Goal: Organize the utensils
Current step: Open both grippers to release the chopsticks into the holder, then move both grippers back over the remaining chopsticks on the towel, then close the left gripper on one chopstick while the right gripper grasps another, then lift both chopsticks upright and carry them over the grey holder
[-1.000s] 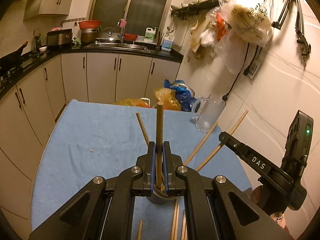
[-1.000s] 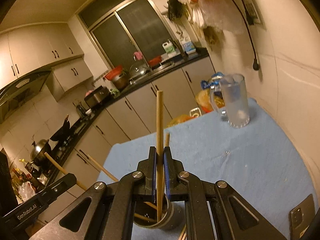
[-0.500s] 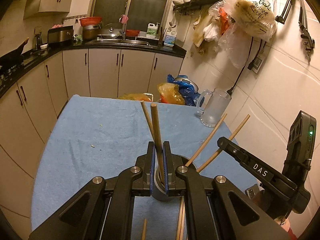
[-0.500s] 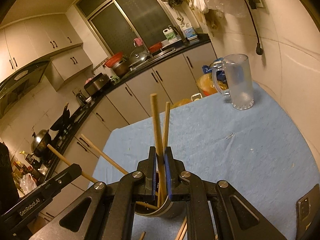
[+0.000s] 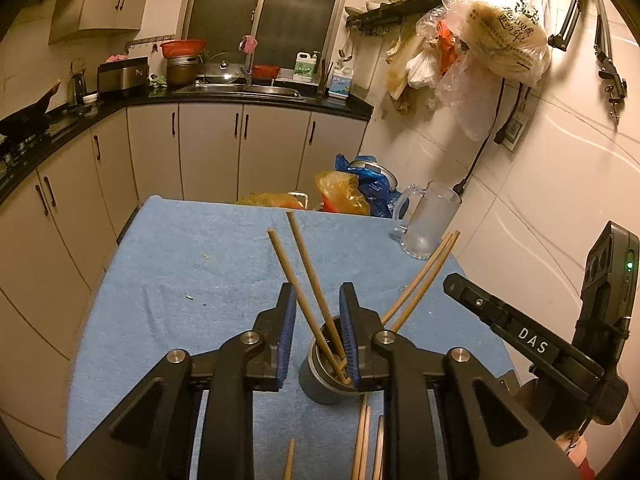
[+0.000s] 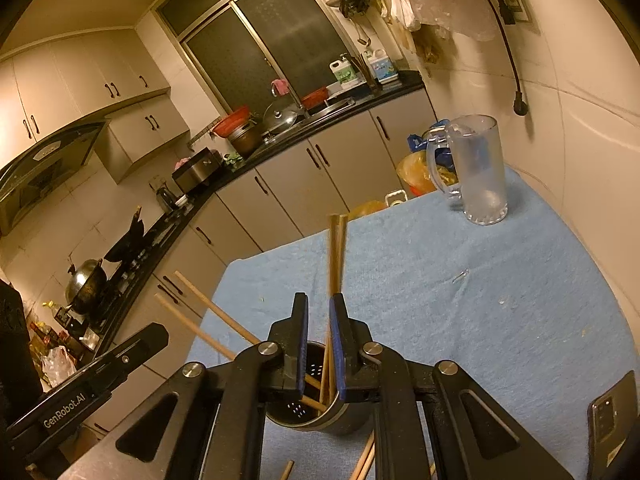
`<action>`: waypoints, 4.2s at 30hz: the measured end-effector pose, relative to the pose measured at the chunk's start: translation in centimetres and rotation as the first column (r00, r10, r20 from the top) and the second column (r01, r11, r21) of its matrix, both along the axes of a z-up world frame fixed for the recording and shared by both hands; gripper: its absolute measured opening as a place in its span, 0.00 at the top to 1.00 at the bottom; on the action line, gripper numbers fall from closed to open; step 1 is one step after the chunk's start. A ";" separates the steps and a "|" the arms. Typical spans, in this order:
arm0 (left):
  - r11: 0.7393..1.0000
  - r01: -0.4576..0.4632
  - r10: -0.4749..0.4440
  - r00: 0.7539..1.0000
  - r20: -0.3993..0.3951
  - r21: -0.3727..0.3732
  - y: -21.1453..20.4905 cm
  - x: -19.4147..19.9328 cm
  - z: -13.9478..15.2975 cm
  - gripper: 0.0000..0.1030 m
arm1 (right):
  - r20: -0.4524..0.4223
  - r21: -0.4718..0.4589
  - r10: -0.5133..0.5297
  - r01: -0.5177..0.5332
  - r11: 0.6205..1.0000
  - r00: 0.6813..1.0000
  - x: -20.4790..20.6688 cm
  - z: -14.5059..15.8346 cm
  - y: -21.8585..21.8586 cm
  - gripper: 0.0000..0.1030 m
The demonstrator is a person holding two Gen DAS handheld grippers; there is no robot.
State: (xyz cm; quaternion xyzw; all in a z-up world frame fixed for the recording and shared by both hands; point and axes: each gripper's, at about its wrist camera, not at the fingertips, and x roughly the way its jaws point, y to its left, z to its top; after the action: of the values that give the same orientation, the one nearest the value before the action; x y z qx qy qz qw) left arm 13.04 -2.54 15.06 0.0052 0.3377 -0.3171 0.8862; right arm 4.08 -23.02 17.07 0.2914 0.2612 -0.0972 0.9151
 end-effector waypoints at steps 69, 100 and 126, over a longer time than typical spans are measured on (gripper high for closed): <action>0.941 0.153 -0.086 0.971 -0.225 0.301 3.9 -7.7 -17.6 0.60 | -0.277 0.073 0.004 0.017 0.997 0.961 -11.4 -13.6 2.8 0.80; 0.985 -0.032 0.064 0.979 -0.193 0.167 7.2 -5.0 -12.7 0.94 | -0.366 0.017 0.113 -0.115 0.993 0.924 -5.8 -9.2 5.4 0.94; 1.000 -0.018 0.018 1.000 -0.004 0.012 7.2 -8.9 -3.5 0.94 | 0.031 -0.149 0.085 -0.080 0.986 0.996 -10.6 -0.2 7.7 0.94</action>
State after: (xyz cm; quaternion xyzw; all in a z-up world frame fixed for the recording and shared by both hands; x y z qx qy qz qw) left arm 4.13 4.65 11.53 0.0070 0.3416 -0.3072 0.8882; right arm -6.49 -15.36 16.84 0.2134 0.2479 -0.0729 0.9422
